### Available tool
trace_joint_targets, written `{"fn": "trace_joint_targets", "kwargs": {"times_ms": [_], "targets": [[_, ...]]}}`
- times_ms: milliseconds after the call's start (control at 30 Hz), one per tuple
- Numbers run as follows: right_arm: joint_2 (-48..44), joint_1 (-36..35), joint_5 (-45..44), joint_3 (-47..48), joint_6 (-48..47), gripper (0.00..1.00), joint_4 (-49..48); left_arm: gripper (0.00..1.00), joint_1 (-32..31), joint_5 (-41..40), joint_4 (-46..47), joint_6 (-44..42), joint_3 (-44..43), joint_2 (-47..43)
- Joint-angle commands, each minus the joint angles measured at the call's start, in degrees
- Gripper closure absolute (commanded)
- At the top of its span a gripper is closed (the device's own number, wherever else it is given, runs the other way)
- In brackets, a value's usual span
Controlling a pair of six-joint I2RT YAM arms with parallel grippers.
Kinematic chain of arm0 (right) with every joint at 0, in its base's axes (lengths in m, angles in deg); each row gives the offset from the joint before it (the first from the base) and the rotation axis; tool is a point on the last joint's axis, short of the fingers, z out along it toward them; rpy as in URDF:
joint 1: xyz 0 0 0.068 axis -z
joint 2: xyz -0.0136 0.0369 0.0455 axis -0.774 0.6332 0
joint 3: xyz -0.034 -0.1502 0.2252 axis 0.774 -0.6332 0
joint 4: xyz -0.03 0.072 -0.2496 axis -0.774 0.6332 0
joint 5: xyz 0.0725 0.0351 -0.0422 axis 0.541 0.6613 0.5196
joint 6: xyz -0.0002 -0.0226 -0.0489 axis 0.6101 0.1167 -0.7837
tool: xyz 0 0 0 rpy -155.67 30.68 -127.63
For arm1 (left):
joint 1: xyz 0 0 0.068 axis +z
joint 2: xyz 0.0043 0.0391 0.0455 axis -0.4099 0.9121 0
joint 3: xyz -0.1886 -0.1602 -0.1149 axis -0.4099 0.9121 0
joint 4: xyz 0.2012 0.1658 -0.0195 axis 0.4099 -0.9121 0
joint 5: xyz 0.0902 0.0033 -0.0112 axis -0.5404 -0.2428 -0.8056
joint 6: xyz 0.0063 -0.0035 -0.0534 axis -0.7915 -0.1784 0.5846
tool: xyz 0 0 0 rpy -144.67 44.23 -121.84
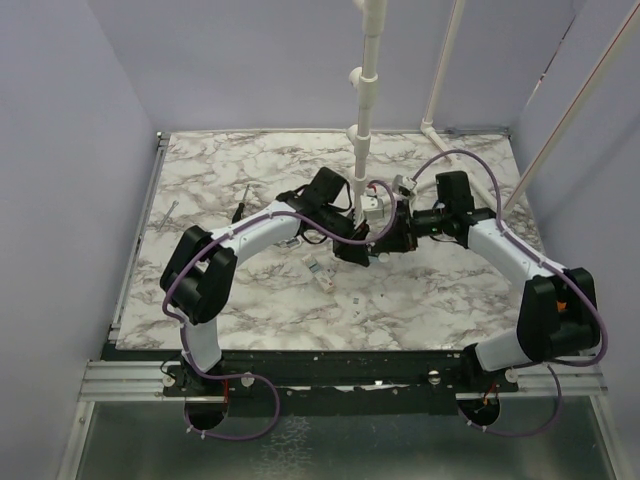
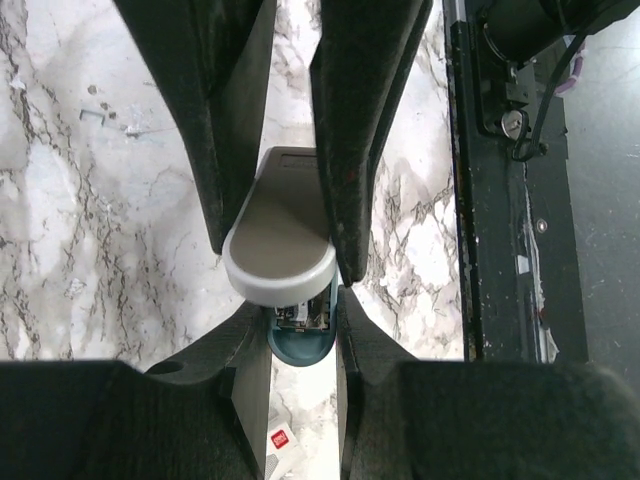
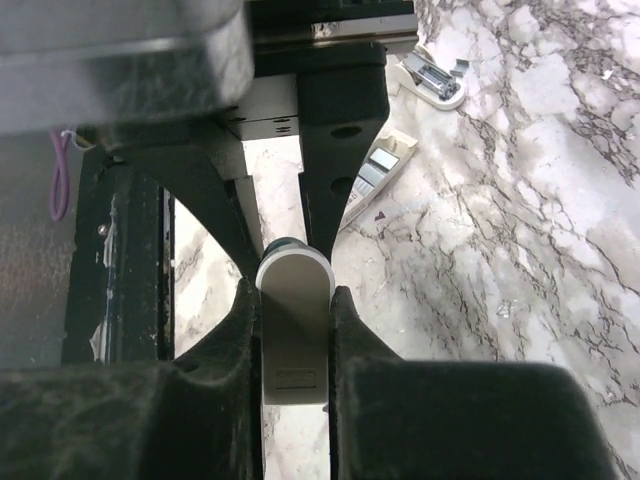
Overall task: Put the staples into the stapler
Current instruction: Open the stapler.
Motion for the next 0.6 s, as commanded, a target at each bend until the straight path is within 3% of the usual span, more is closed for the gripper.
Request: {"fn": "trace_joint_targets", "kwargs": {"times_ms": [0,267,567], "targets": [[-6.04,3.14,-2.71,-3.55,13.07,0.99,-12.87,1.00,1.73,1.36,0.95,-2.61,1.45,0.21],[-7.52,6.73,-4.32,-4.69,22.48,0.99,-21.32,1.00,2.33,2.79,7.97,1.61,4.30,0.21],[-8.58,11.31,-8.01,-5.17,33.72,0.99,-31.13,1.00,2.42,2.16,28.02,21.42,9.98,2.40]]}}
